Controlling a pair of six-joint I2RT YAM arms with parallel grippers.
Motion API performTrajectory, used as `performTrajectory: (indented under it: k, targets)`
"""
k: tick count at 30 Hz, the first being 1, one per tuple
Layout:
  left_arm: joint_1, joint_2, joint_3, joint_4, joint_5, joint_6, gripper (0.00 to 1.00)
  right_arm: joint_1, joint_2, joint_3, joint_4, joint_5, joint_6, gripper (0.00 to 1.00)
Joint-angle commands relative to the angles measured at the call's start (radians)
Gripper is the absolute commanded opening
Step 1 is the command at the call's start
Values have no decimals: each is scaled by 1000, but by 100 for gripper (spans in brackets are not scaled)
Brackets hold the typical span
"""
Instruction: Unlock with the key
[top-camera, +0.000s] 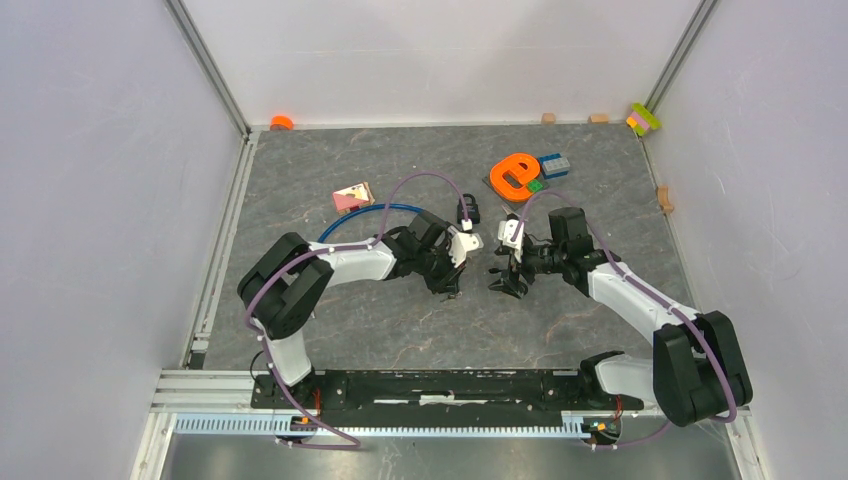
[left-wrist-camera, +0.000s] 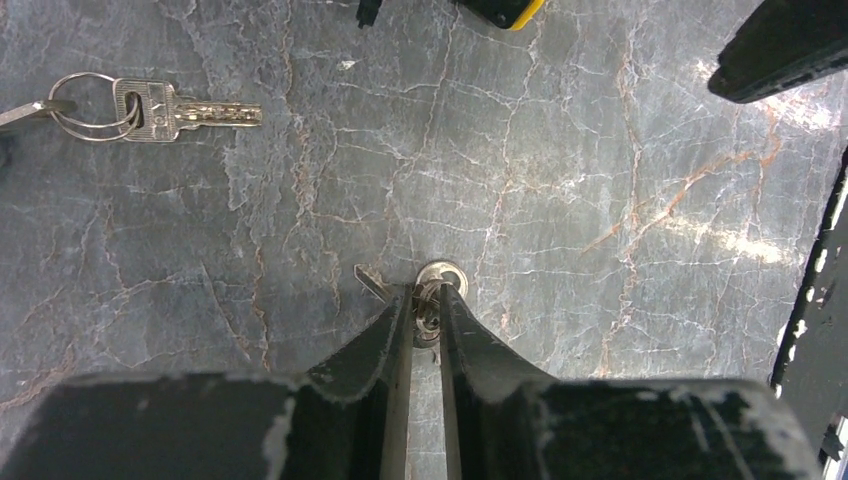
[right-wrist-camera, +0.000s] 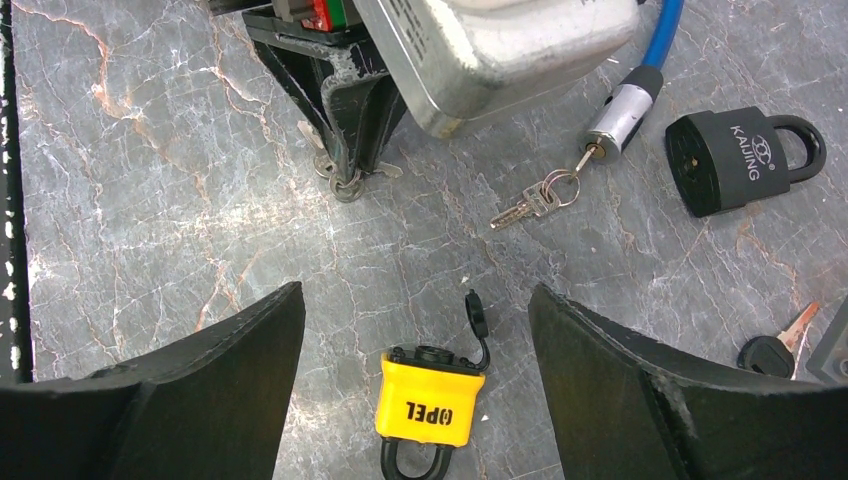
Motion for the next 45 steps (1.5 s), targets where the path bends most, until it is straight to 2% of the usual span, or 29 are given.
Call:
performTrajectory:
  k: [1,11,18,26,31,34,39,45]
  targets:
    - [-2,-1,14,0,51,30,21,-1,-11,13,0,11,-10,86]
    - [2,-49,-17,35,49,-14,2,-3,-14,20,8,11,3,86]
    - [42,-71,-20,70,124,-86,2,-1,-28,25,21,-25,3,87]
    - [147,-120,-7,169,344,-298,2,24,-35,44,89,-90,11,85]
    - [189,-148,-6,246,449,-430,2,96,-45,61,114,-84,-35,77]
    - [190,-170,-10,267,482,-455,2,122,-40,73,137,-79,-43,69]
    - [191,-201,-19,286,485,-482,2,150,-9,95,129,-106,-51,53]
    - [192,-224,-42,342,493,-533,2,159,14,64,222,-128,30,45]
